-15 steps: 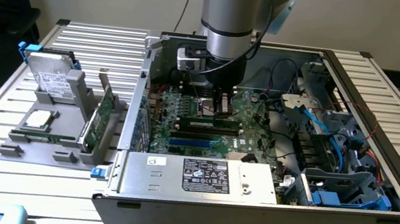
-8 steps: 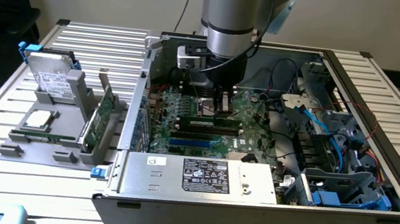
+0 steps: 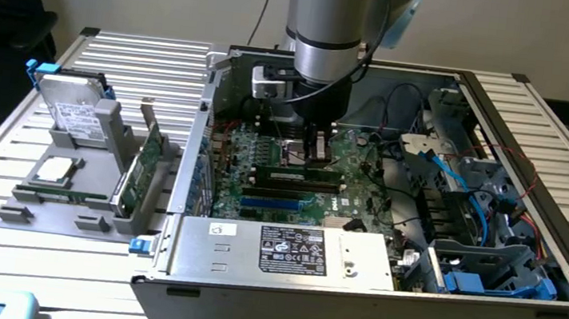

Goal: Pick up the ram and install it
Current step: 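Insert the ram into the slot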

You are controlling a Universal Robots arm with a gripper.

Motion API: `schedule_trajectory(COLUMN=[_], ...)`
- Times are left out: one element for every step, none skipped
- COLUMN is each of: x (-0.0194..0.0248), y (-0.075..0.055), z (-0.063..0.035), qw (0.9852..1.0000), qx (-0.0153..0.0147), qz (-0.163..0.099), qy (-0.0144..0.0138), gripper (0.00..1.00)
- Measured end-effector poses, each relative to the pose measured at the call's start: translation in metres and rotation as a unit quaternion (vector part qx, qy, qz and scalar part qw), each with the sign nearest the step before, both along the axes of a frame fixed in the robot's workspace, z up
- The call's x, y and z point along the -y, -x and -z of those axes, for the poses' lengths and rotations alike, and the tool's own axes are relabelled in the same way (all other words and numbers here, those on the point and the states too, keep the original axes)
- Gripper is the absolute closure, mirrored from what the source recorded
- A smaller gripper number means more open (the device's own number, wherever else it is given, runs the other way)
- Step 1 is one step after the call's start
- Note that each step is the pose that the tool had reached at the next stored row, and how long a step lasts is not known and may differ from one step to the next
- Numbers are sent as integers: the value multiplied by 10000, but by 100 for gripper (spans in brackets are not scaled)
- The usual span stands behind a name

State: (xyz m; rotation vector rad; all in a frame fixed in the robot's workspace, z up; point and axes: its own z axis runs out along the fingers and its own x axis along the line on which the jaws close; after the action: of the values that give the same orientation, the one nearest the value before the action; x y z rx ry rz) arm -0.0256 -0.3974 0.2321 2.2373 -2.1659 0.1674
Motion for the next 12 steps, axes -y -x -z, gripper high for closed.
schedule_trajectory(x=[-1, -1, -2, -2, -2, -2, -2, -2, -2, -2, -2, -2], y=[-1, 0, 0, 0, 0, 1, 1, 1, 1, 1, 1, 1], z=[3, 6, 6, 6, 7, 7, 8, 8, 10, 13, 16, 18], qw=[10000, 10000, 10000, 10000, 10000, 10000, 10000, 10000, 10000, 10000, 10000, 10000], qx=[2, 3, 5, 5, 6, 6, 6, 6, 6, 7, 6, 6], qz=[-1, 0, 0, 0, 0, 0, 0, 0, 0, 0, 0, 1], qy=[0, -1, 0, 0, 0, 2, 2, 3, 3, 3, 4, 6], gripper=[87, 87, 87, 87, 87, 87, 87, 87, 87, 87, 87, 87])
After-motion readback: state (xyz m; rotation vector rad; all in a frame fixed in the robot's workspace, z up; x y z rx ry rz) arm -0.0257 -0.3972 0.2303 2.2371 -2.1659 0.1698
